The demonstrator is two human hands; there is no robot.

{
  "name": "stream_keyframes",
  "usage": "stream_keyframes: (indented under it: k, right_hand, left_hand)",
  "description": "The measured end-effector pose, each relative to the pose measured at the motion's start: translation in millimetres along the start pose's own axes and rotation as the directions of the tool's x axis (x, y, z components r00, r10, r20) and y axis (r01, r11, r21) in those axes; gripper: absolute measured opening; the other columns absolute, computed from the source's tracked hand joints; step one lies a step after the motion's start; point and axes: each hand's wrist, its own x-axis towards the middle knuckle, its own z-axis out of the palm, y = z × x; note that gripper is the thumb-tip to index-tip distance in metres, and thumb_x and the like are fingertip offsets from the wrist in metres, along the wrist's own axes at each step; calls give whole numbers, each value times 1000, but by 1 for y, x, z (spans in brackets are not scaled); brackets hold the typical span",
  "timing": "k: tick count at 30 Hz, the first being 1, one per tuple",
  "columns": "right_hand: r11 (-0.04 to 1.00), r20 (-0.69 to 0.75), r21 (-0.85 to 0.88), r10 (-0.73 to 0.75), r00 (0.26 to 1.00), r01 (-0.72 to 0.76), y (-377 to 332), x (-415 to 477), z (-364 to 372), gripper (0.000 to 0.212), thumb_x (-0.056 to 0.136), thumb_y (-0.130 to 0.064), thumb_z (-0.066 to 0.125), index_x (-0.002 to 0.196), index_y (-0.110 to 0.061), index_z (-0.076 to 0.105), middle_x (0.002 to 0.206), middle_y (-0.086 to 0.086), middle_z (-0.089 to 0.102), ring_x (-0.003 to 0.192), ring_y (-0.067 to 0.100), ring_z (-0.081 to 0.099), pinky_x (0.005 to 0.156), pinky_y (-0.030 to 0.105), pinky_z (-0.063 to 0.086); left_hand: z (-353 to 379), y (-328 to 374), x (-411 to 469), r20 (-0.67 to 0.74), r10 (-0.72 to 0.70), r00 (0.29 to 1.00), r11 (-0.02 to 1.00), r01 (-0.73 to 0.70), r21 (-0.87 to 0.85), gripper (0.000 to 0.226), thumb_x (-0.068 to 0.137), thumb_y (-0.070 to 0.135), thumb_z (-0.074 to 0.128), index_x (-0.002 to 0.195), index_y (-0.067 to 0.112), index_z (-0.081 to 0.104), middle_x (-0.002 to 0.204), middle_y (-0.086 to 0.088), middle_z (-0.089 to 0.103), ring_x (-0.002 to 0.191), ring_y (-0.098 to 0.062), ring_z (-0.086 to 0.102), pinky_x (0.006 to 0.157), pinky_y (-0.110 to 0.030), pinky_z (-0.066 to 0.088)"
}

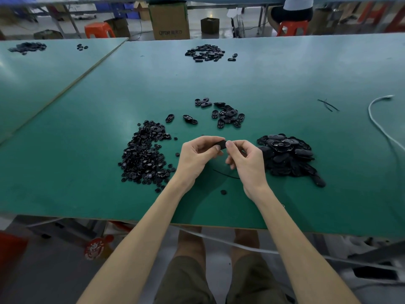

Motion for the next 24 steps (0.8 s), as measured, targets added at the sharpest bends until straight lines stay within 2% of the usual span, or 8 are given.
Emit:
stream_keyframes:
  k: [3,8,12,14,17,19,20,24]
  right_hand:
    - [1000,-24,18,13,1000,-13,-2,0,2,10,104,-23,64,99,-17,69,70,-9,70,62,10,62,56,24,49]
    - [999,-12,-9,32,999,-32,0,1,0,4,103,-13,64,101,-15,68,77,-6,69,60,8,61,57,25,48]
    - [1000,16,-27,9,1000,-9,-2,2,2,12,99,-1,58,93,-9,65,64,-7,61,56,8,51,56,25,41]
    - [992,-21,-124,25,999,-27,-2,3,2,23,96,6,54,83,-12,59,61,-10,58,58,10,50,57,27,41]
    - [931,-20,-363,-50,999,39,-5,-2,0,18,107,-2,46,99,-14,58,83,-2,59,80,15,56,77,32,45]
    - [997,-123,-75,28,992,-38,-14,-2,-3,23,113,-16,30,119,-14,53,97,5,57,92,16,54,88,29,41]
    - [998,-97,46,45,994,-41,-13,-2,-6,28,113,-18,26,121,-13,52,99,7,56,94,16,54,87,28,42]
    - [995,26,71,69,997,-71,-10,-5,4,29,108,4,33,105,-7,59,92,7,56,87,18,53,75,30,45]
  left_hand:
    - [1,6,5,-40,25,999,999,-23,45,17,94,3,72,110,6,76,103,-5,79,91,-18,74,85,-27,56]
    - [26,27,26,-6,163,987,925,-151,350,18,88,9,76,100,22,80,94,9,78,89,-12,73,84,-36,60]
    - [62,42,41,98,159,982,900,-185,394,17,83,11,80,96,22,79,87,10,76,86,-5,70,77,-20,54]
    - [80,43,47,122,122,985,906,-161,391,14,83,11,82,94,20,80,86,7,77,83,-6,71,76,-13,52]
    - [102,39,52,135,63,989,900,-115,421,14,83,11,82,97,16,80,87,4,78,81,-3,71,73,-5,49]
    - [107,35,52,160,7,987,893,-78,443,19,87,10,78,106,12,76,92,1,79,78,1,69,70,0,45]
    - [107,34,53,179,-26,984,892,-58,448,23,89,11,76,111,11,74,95,0,79,79,1,69,71,0,45]
    - [94,36,53,270,-95,958,887,-41,460,27,96,19,71,121,13,73,108,-3,79,104,-10,72,99,-25,53]
